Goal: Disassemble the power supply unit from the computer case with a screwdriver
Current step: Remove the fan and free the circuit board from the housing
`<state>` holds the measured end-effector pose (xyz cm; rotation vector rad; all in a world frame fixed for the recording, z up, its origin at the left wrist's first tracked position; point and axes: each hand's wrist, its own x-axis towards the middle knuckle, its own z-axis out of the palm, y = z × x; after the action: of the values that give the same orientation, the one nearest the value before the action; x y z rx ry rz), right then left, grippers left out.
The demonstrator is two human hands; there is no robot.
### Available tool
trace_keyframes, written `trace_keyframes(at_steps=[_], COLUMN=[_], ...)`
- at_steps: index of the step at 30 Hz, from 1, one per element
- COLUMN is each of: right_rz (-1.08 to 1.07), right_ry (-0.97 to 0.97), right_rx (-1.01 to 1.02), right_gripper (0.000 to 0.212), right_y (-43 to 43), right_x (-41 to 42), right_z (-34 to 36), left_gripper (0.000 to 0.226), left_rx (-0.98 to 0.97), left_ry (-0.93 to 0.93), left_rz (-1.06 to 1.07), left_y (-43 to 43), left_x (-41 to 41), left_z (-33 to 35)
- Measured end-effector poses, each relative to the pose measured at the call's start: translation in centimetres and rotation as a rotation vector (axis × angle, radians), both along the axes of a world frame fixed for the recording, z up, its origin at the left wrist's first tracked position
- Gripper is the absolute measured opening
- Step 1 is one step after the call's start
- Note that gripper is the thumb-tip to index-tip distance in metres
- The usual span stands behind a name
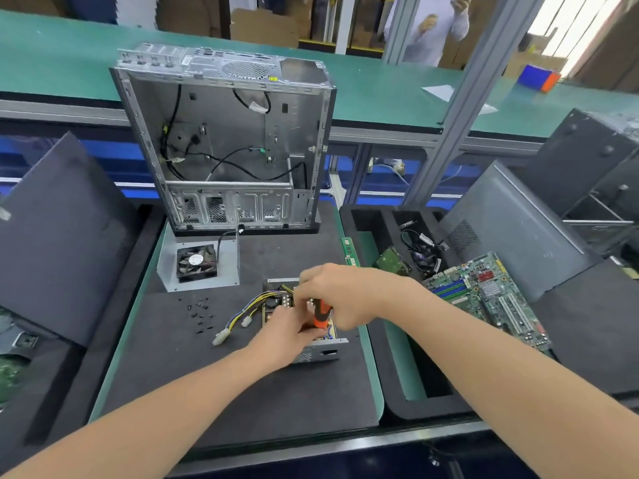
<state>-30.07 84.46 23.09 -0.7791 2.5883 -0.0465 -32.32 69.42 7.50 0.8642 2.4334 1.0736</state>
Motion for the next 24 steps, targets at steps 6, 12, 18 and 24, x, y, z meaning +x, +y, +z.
trace_keyframes(at_steps=[6, 12, 18, 24], right_rz=[-0.547, -0.346, 0.074, 0.056], right_ry=[0.362, 0.112, 0.05, 0.033], right_rx=[0.178, 0.022, 0.058, 0.049], right_gripper=[0.052, 0.022, 0.026, 0.023], right_y=[-2.1, -1.3, -0.4, -0.6], right_x=[1.0, 0.0, -0.4, 0.0], right_z=[-2.7, -1.6, 0.1, -0.5], left_gripper=[0.03, 0.004, 0.022, 0.018], left_rx=[-0.022, 0.037, 0.053, 0.043], left_ry=[-0.012, -0.094, -0.107, -0.086], left_rz=[0.041, 0.032, 0.028, 0.03], left_y=[0.2, 0.0, -0.3, -0.8], left_x=[0.1, 0.3, 0.6, 0.7], left_z=[0.2, 0.4, 0.5, 0.9])
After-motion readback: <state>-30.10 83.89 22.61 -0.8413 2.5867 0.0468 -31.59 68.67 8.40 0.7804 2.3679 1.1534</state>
